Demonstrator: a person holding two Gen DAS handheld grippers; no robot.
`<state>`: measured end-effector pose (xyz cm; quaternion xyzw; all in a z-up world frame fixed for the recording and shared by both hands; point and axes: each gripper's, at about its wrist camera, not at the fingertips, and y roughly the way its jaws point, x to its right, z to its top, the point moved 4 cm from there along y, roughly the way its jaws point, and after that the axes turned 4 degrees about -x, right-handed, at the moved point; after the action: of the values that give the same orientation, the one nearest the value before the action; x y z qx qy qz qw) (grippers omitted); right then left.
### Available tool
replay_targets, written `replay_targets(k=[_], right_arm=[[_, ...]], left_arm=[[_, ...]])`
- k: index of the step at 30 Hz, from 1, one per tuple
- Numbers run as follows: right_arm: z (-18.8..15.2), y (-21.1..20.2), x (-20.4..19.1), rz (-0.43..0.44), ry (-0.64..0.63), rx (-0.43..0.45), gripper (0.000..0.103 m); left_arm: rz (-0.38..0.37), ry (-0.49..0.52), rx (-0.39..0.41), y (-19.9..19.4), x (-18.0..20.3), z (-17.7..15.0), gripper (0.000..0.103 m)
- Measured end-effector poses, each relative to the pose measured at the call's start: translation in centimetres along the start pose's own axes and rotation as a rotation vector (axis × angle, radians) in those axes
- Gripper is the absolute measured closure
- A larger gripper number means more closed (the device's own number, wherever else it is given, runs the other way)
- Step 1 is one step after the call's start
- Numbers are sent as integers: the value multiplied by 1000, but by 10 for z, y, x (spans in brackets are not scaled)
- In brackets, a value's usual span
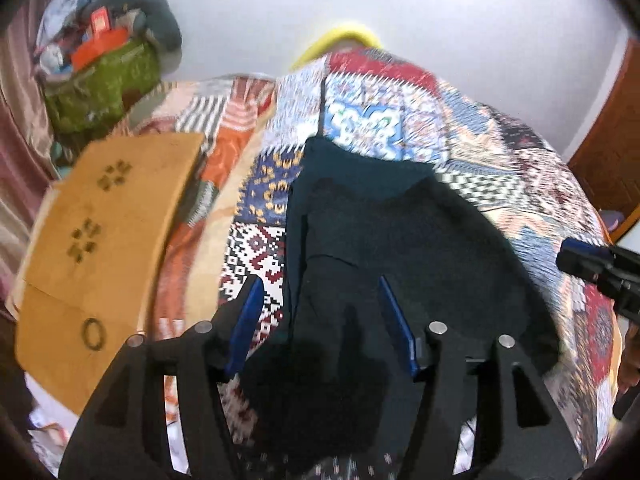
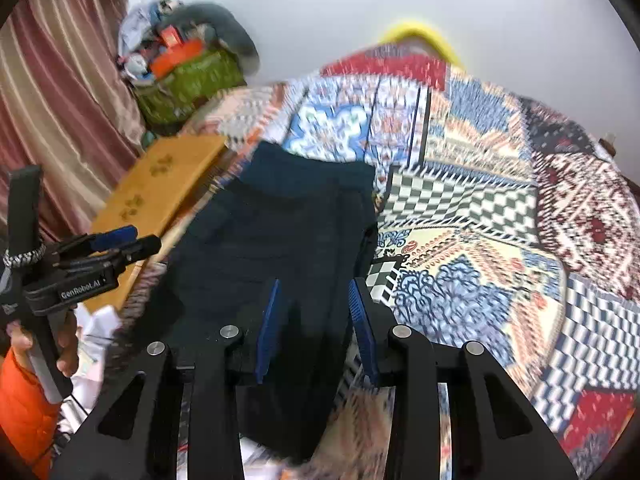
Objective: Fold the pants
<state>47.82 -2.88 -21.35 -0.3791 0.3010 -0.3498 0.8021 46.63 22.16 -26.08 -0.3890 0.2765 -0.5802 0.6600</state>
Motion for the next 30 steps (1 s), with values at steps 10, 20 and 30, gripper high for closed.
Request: replay_targets(k=[10,20,30], right_arm=[[-38,-159,-59,85,-45,266,67],[-106,-290,-120,98,-167,520,67],[-164,-340,-143,55,-181,665,67]], left_arm=[[-24,113,223,-186,56,-45,29],[-56,127,456,-341,91,-117,29],[-9,92,710,-425,109,-187,29]])
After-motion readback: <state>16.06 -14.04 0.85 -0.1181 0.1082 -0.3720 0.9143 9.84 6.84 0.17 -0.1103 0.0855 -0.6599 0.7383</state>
